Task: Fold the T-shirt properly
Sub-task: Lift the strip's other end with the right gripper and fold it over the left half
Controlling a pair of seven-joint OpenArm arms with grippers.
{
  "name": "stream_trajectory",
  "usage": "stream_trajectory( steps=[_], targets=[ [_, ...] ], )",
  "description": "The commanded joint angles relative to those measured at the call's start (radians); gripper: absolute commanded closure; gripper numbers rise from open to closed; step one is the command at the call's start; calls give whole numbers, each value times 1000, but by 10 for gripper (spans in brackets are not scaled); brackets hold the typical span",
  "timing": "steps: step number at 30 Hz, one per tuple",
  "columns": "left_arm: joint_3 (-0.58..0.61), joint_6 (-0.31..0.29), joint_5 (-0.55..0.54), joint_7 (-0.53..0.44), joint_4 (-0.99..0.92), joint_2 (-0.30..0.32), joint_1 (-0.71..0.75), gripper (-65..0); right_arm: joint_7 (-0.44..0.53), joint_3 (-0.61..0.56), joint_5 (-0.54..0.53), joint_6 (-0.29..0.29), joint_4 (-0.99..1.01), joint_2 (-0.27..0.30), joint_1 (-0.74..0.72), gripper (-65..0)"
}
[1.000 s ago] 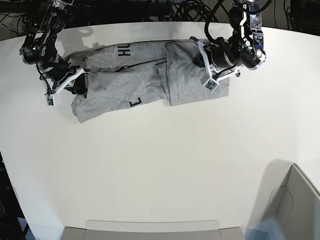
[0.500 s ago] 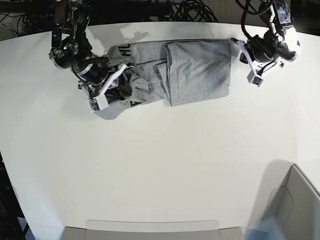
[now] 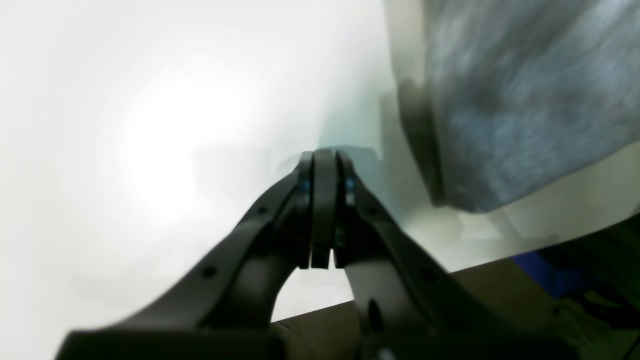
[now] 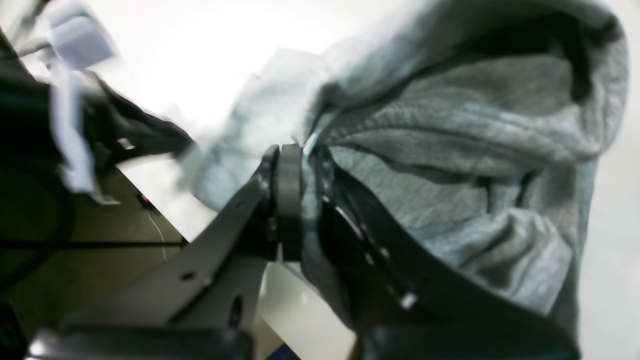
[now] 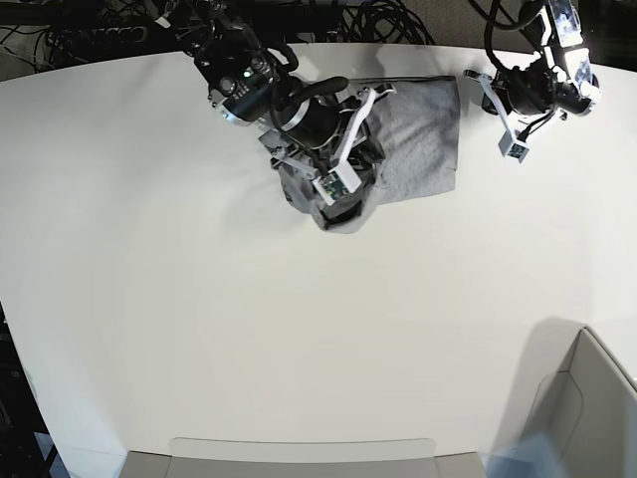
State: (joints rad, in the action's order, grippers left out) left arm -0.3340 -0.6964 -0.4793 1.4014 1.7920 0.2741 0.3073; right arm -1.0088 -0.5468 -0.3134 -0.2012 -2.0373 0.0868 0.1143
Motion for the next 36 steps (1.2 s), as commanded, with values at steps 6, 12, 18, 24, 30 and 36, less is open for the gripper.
stream_trajectory(
  steps=[6, 12, 18, 24, 30, 36],
  targets=[
    [5, -2, -3, -5, -7, 11, 2, 0, 17, -91, 10, -27, 76, -71, -97, 0],
    [5, -2, -3, -6, -7, 11, 2, 0, 17, -169, 10, -27, 237, -109, -156, 0],
    [5, -2, -3, -7, -7, 11, 2, 0, 17, -169, 9, -28, 267, -135, -152, -82],
    [5, -2, -3, -9, -7, 12, 0, 0, 15, -305, 4, -19, 258, -117, -201, -296],
    [5, -2, -3, -9, -7, 20, -1, 0, 58, -462, 9, -19, 189, -103, -239, -314],
    [3, -2, -3, -9, -8, 24, -4, 0, 69, -266, 6, -74, -32, -52, -160, -314]
  ],
)
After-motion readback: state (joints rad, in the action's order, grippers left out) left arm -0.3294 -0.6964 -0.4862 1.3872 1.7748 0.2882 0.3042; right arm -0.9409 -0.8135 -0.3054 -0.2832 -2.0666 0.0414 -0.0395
